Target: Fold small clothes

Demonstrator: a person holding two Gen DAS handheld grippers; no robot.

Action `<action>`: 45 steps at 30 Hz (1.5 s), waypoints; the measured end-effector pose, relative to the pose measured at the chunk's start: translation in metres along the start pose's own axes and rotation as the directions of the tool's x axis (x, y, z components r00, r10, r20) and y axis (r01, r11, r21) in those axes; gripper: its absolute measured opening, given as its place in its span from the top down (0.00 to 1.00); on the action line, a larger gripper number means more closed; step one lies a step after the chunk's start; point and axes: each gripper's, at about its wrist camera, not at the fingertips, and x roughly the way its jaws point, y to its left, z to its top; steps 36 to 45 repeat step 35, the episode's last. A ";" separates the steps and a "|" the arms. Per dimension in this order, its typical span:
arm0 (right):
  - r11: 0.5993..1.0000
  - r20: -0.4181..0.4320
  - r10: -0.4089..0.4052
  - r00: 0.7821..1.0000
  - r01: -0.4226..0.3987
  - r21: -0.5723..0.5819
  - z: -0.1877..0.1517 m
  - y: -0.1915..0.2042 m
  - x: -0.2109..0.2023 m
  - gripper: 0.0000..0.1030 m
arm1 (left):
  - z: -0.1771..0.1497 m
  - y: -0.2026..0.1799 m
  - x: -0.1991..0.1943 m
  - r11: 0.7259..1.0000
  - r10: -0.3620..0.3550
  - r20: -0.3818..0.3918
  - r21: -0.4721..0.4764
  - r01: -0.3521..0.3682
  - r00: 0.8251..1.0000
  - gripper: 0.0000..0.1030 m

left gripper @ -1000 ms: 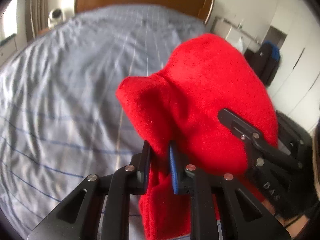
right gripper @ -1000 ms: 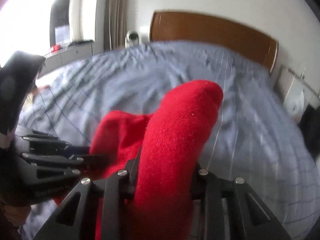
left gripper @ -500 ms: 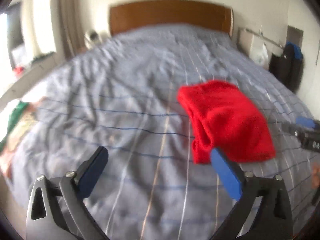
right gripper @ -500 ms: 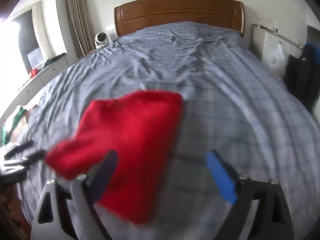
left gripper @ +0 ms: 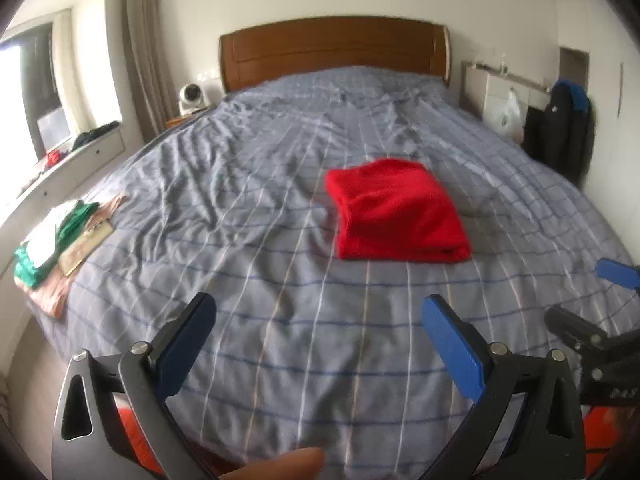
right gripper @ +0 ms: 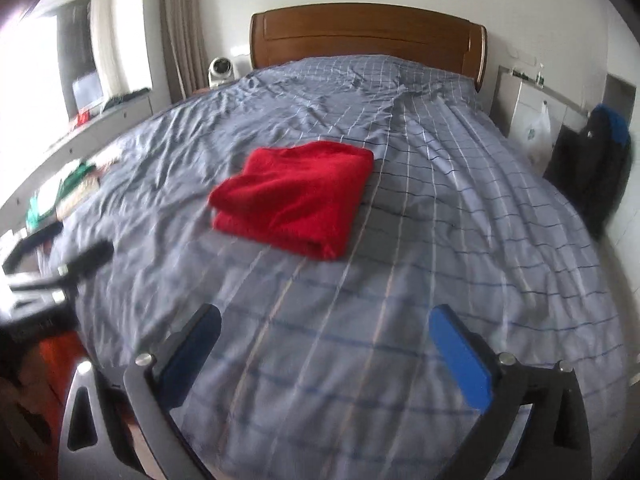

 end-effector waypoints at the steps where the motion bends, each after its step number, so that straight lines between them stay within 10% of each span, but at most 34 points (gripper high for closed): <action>1: 1.000 0.004 -0.004 1.000 0.004 -0.004 -0.002 0.000 -0.005 0.01 | -0.001 -0.004 -0.002 0.999 0.032 -0.018 0.002 -0.032 0.999 0.00; 5: 1.000 0.018 0.005 1.000 -0.006 0.014 -0.005 -0.001 -0.023 0.01 | -0.004 -0.016 -0.006 0.988 0.144 -0.066 0.068 -0.140 0.987 0.00; 14: 1.000 -0.017 0.010 1.000 -0.009 0.008 -0.006 0.006 -0.041 0.01 | -0.009 -0.009 -0.021 1.000 -0.014 -0.124 0.025 0.018 0.992 0.00; 45: 1.000 -0.028 -0.031 0.999 0.031 0.005 -0.015 0.008 -0.065 0.01 | -0.008 -0.001 -0.040 1.000 -0.001 -0.099 0.008 0.002 0.995 0.00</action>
